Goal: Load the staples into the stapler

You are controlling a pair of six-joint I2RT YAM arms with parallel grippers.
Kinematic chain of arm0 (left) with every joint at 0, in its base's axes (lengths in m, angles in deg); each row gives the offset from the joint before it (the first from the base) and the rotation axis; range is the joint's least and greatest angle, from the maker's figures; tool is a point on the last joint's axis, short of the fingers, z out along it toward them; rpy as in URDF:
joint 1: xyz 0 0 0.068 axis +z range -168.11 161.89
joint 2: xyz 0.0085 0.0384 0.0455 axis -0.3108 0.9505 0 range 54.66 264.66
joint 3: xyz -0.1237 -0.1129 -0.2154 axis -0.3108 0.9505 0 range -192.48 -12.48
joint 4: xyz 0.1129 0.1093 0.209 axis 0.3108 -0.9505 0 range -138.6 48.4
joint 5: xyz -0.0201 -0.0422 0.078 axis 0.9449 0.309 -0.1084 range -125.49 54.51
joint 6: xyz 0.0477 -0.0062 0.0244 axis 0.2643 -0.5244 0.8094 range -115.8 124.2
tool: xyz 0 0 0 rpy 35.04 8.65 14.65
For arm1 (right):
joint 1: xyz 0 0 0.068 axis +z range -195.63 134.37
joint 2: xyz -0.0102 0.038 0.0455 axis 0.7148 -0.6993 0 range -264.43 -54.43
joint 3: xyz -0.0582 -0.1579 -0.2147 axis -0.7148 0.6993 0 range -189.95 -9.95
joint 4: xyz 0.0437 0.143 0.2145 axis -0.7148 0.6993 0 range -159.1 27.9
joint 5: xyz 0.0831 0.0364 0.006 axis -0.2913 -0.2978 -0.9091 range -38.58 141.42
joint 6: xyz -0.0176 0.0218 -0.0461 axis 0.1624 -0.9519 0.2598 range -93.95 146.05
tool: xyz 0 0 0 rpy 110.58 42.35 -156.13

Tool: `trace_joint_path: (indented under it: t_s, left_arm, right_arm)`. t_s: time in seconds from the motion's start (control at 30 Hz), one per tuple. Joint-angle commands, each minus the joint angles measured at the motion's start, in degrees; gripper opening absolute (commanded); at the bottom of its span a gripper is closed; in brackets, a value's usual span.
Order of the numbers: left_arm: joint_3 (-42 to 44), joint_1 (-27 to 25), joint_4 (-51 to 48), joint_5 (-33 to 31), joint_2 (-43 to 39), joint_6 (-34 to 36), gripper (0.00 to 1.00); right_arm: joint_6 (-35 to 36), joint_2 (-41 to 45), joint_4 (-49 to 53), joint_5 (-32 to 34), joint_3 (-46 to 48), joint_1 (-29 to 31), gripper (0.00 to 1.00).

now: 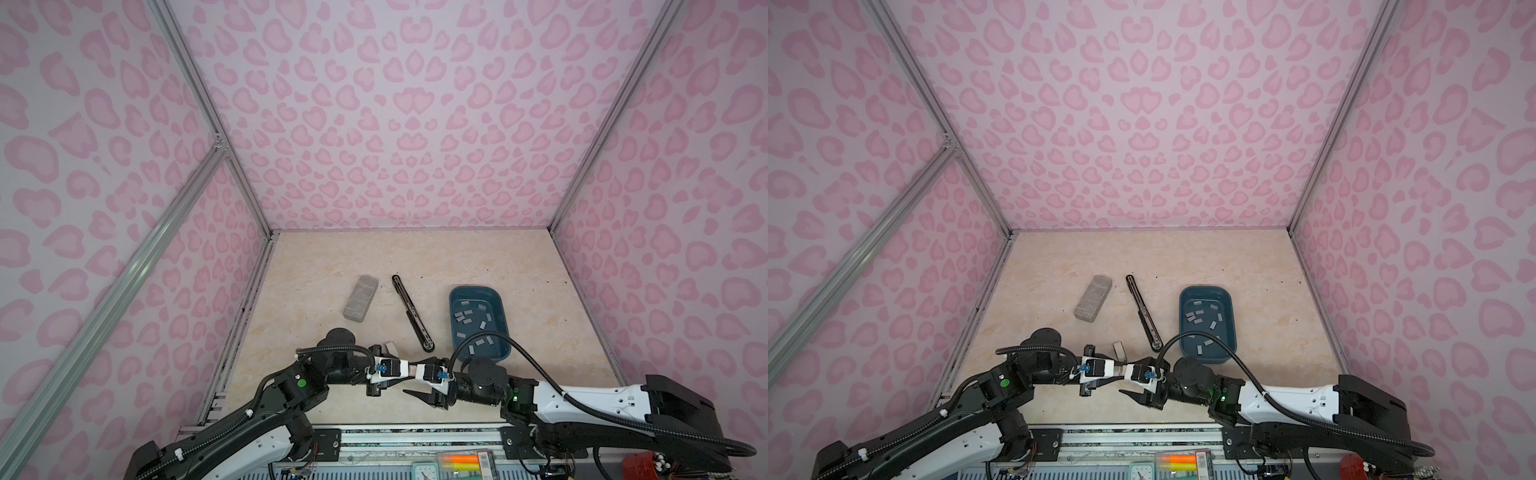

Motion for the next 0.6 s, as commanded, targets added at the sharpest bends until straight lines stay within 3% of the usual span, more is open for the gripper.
trace_joint_path:
  t_s: [0.0, 0.3, 0.57]
  left_arm:
    - [-0.8, 0.0, 1.0, 1.0, -0.2, 0.5, 0.03]
    - [-0.9, 0.0, 0.7, 1.5, -0.1, 0.6, 0.03]
    - [-0.9, 0.0, 0.6, 2.5, 0.1, 0.9, 0.03]
  right_arm:
    - [1.1, -0.9, -0.6, -0.7, -0.3, 0.1, 0.51]
    - [0.3, -2.6, -4.5, -1.3, 0.1, 0.1, 0.43]
    - [-1.2, -2.8, -8.6, -1.5, 1.1, 0.1, 0.45]
